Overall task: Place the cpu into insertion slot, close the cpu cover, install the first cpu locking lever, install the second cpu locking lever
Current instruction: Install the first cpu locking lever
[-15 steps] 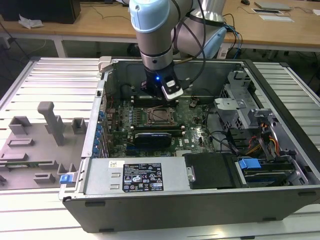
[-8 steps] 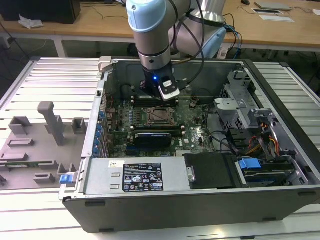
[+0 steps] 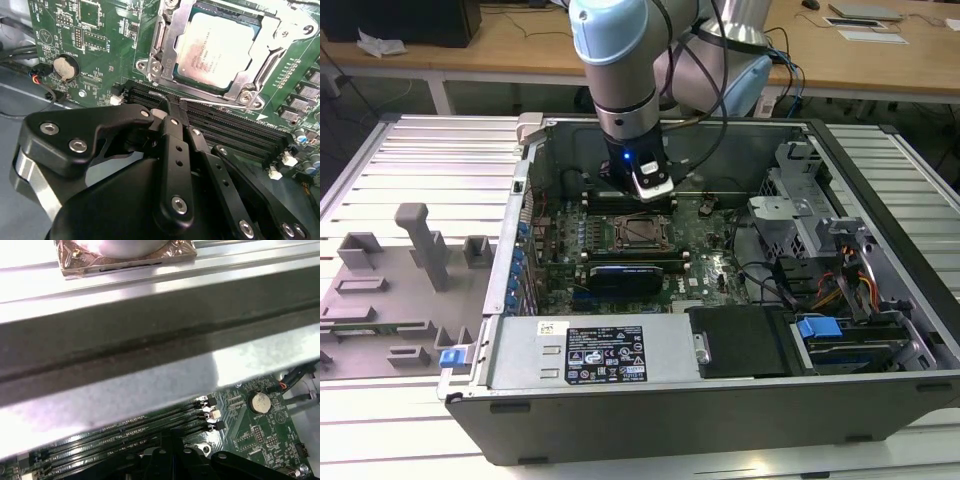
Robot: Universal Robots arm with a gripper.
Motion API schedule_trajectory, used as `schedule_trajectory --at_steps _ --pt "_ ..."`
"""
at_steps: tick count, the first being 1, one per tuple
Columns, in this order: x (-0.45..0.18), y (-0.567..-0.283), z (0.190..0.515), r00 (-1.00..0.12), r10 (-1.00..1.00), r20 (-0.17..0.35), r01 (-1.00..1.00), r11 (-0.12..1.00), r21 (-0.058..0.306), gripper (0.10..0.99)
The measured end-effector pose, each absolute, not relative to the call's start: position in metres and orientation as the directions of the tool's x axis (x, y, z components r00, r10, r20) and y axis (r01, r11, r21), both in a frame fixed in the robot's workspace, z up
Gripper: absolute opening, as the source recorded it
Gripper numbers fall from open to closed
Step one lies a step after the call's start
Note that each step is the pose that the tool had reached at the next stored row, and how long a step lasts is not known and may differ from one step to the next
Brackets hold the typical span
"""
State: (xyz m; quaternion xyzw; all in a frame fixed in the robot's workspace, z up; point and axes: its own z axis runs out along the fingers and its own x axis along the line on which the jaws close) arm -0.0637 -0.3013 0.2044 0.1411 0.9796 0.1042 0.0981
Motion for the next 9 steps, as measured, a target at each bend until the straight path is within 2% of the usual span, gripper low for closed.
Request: schedule_trajectory --at_steps 9 --pt "-0.0641 -0.3011 0.1975 -0.919 0.358 -0.165 0.319 0.921 0.224 0.106"
